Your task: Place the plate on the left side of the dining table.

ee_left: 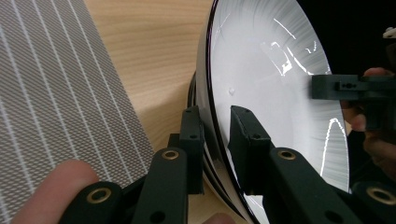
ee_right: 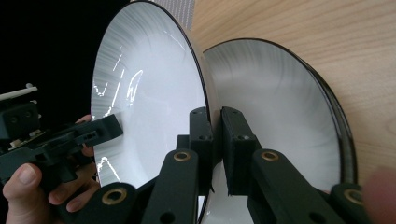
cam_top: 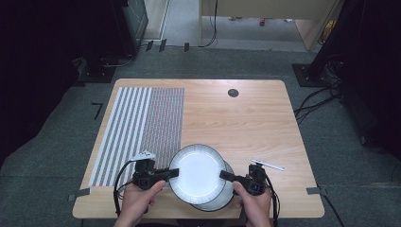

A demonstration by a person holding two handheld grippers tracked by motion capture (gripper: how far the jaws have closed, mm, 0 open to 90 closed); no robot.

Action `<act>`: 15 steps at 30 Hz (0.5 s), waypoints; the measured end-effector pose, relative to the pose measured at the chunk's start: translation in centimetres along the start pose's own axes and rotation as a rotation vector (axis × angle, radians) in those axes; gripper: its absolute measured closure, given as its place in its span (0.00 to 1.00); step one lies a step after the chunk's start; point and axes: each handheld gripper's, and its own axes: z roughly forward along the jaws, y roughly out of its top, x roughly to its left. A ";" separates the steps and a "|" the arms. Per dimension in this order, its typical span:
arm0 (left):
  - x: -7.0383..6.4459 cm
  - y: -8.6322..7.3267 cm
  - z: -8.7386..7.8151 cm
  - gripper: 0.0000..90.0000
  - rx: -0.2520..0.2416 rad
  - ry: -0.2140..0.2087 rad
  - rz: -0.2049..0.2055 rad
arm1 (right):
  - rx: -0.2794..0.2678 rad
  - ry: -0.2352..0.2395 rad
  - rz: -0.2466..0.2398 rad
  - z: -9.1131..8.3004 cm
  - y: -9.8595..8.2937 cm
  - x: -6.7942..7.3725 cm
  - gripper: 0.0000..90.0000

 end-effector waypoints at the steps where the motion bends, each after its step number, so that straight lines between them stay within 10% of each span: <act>1: 0.0 0.1 -0.2 0.84 -0.006 0.005 0.002 | 0.000 -0.001 -0.003 0.1 0.1 0.2 0.94; 15: 1.0 2.1 -3.4 0.84 -0.071 0.032 -0.003 | 0.018 0.020 -0.062 1.7 2.5 3.9 0.94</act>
